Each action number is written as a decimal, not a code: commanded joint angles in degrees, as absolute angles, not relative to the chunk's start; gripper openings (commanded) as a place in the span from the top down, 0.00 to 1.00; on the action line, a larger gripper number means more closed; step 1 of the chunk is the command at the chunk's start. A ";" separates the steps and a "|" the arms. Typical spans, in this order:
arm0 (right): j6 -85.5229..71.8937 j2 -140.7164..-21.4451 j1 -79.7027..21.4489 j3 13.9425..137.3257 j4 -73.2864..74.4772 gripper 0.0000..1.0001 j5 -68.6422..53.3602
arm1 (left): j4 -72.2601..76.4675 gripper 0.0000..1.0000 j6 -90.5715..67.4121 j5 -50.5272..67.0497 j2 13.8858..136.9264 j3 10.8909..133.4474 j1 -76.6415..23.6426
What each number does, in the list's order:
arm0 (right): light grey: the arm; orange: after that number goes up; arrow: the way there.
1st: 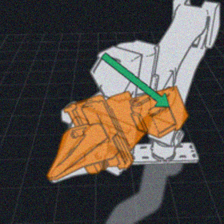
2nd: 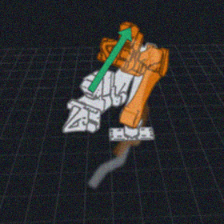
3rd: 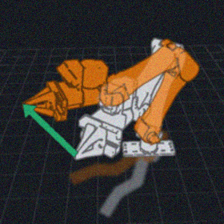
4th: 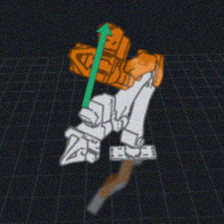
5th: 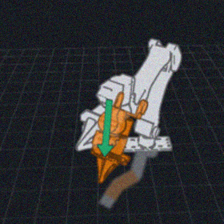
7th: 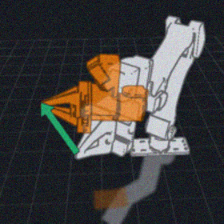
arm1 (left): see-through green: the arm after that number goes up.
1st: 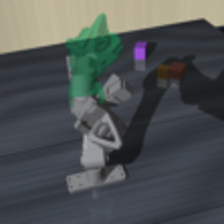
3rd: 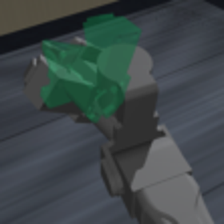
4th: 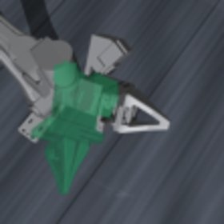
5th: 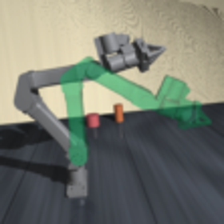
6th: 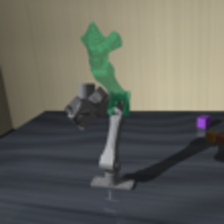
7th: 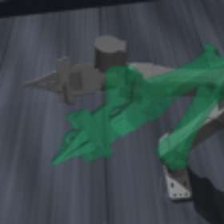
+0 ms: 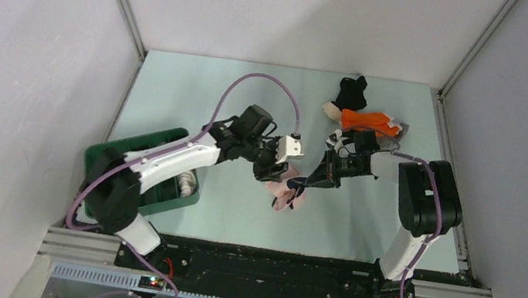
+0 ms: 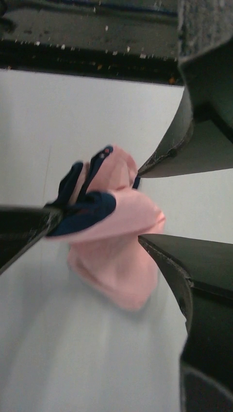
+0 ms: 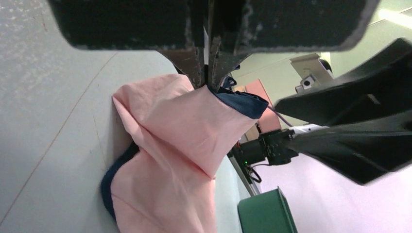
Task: Roll the underwear
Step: Flatten out the underwear at the center of the board.
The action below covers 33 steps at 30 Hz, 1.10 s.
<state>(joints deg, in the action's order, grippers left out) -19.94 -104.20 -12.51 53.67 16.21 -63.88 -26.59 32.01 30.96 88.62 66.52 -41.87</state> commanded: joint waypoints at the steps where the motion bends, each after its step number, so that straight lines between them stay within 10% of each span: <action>1: -29.31 -103.29 -12.52 53.55 7.00 1.00 -64.08 | -26.12 0.48 24.55 37.14 88.48 65.27 -42.21; 14: -31.57 -104.78 -11.80 52.57 5.29 1.00 -64.54 | 0.32 0.42 -1.64 26.43 83.23 48.65 -47.90; 33: -30.15 -103.26 -11.85 52.51 6.10 0.99 -63.58 | -2.74 0.88 2.09 21.01 88.99 52.45 -49.09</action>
